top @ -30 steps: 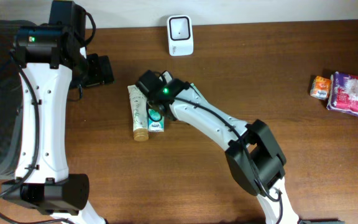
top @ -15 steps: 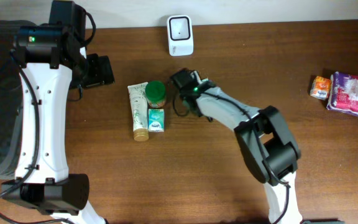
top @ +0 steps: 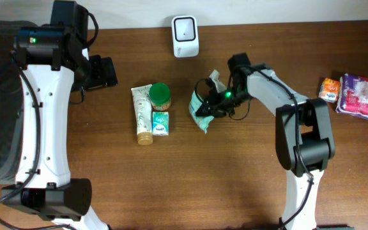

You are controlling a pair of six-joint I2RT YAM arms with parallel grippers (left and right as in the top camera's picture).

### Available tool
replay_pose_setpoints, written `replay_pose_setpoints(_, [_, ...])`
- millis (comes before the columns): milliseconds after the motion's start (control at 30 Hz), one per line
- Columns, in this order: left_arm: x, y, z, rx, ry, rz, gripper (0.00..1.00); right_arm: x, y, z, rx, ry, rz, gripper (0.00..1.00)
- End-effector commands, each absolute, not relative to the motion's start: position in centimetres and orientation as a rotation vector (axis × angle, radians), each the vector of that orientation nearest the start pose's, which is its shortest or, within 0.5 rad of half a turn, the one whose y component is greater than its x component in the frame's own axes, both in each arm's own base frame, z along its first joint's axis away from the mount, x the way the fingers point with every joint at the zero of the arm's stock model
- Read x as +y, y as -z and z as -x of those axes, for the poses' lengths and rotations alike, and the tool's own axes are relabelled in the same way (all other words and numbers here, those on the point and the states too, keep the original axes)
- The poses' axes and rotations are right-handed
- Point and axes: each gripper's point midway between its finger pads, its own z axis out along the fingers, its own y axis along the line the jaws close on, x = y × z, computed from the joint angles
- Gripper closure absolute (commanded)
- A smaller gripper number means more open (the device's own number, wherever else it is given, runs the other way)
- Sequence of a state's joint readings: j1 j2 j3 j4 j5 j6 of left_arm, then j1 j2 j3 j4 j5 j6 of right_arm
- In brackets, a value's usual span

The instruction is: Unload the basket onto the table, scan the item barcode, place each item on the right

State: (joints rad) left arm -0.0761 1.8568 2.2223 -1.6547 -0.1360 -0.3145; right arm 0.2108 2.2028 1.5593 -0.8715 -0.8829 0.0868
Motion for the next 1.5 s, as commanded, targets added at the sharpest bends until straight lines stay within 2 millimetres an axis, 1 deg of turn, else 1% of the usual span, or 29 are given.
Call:
replay_pose_setpoints(0, [-0.3,-27.9,-36.9,2.801,-0.118,0.383,0.01,20.2,-4.7,-38.5,2.891,-1.489,0.008,0.73])
replay_pose_setpoints(33, [-0.3,-27.9,-36.9,2.801,-0.118,0.382,0.01,18.5,-4.3,-39.2,2.895,-1.44,-0.048,0.61])
replay_pose_setpoints(67, [-0.3,-27.9,-36.9,2.801,-0.118,0.382,0.01,16.1,-3.2,-39.9,2.936,-1.301,-0.113,0.48])
replay_pose_setpoints(100, [-0.3,-27.9,-36.9,2.801,-0.118,0.382,0.01,14.9,-2.8,-40.2,2.955,-1.234,-0.142,0.47])
replay_pose_setpoints(133, [-0.3,-27.9,-36.9,2.802,-0.118,0.382,0.01,12.6,-2.7,-40.6,3.001,-1.093,-0.196,0.45])
replay_pose_setpoints(167, [-0.3,-27.9,-36.9,2.801,-0.118,0.383,0.01,10.6,-3.4,-41.0,3.045,-0.946,-0.232,0.44])
replay_pose_setpoints(200, [-0.3,-27.9,-36.9,2.801,-0.118,0.383,0.01,9.1,-5.3,-41.6,3.065,-0.816,-0.184,0.44])
replay_pose_setpoints(233, [-0.3,-27.9,-36.9,2.802,-0.118,0.382,0.01,9.3,-8.0,-42.0,3.053,-0.801,-0.063,0.43])
replay_pose_setpoints(267, [-0.3,-27.9,-36.9,2.801,-0.118,0.382,0.01,9.9,-9.7,-41.9,3.047,-0.802,0.015,0.44])
replay_pose_setpoints(300, [-0.3,-27.9,-36.9,2.801,-0.118,0.382,0.01,11.3,-11.2,-41.6,3.038,-0.8,0.158,0.41])
replay_pose_setpoints(333, [-0.3,-27.9,-36.9,2.801,-0.118,0.382,0.01,12.8,-11.4,-41.1,3.039,-0.777,0.256,0.36])
replay_pose_setpoints(367, [-0.3,-27.9,-36.9,2.801,-0.118,0.382,0.01,13.6,-10.8,-40.9,3.058,-0.684,0.322,0.36])
replay_pose_setpoints(433, [-0.3,-27.9,-36.9,2.801,-0.118,0.383,0.01,15.5,-8.4,-40.3,3.117,-0.356,0.332,0.37])
replay_pose_setpoints(500, [-0.3,-27.9,-36.9,2.801,-0.118,0.382,0.01,17.8,-7.3,-39.8,3.095,-0.22,0.433,0.37])
replay_pose_setpoints(567, [-0.3,-27.9,-36.9,2.801,-0.118,0.382,0.01,18.8,-5.6,-39.5,3.069,0.04,0.389,0.42])
replay_pose_setpoints(667, [-0.3,-27.9,-36.9,2.801,-0.118,0.382,0.01,21.0,-3.7,-38.7,3.044,0.031,0.45,0.45])
replay_pose_setpoints(700, [-0.3,-27.9,-36.9,2.802,-0.118,0.383,0.01,21.6,-3.1,-38.3,3.041,0.031,0.462,0.49])
replay_pose_setpoints(767, [-0.3,-27.9,-36.9,2.801,-0.118,0.383,0.01,21.6,-2.7,-38.0,3.03,0.092,0.451,0.52])
replay_pose_setpoints(833, [-0.3,-27.9,-36.9,2.802,-0.118,0.383,0.01,21.2,-3.1,-38.2,2.95,0.294,0.504,0.51])
replay_pose_setpoints(867, [-0.3,-27.9,-36.9,2.801,-0.118,0.382,0.01,21.7,-3.4,-38.1,2.903,0.372,0.519,0.51])
replay_pose_setpoints(933, [-0.3,-27.9,-36.9,2.801,-0.118,0.383,0.01,23.3,-3.6,-37.6,2.854,0.394,0.576,0.51])
replay_pose_setpoints(967, [-0.3,-27.9,-36.9,2.801,-0.118,0.382,0.01,23.5,-3.6,-37.6,2.845,0.399,0.579,0.51])
replay_pose_setpoints(1167, [-0.3,-27.9,-36.9,2.801,-0.118,0.382,0.01,23.9,-3.6,-37.7,2.814,0.426,0.564,0.51])
replay_pose_setpoints(1233, [-0.3,-27.9,-36.9,2.801,-0.118,0.382,0.01,23.7,-2.3,-37.6,2.803,0.434,0.598,0.51])
replay_pose_setpoints(1300, [-0.3,-27.9,-36.9,2.801,-0.118,0.383,0.01,23.1,-0.3,-36.9,2.812,0.446,0.61,0.44])
replay_pose_setpoints(1333, [-0.3,-27.9,-36.9,2.801,-0.118,0.383,0.01,22.6,0.8,-36.3,2.82,0.455,0.616,0.43])
replay_pose_setpoints(1367, [-0.3,-27.9,-36.9,2.801,-0.118,0.383,0.01,22.4,1.1,-36.1,2.825,0.462,0.619,0.43])
replay_pose_setpoints(1400, [-0.3,-27.9,-36.9,2.801,-0.118,0.382,0.01,22.5,0.8,-36.2,2.822,0.457,0.616,0.43])
replay_pose_setpoints(1467, [-0.3,-27.9,-36.9,2.802,-0.118,0.383,0.01,23.4,-1.9,-37.3,2.799,0.433,0.602,0.43])
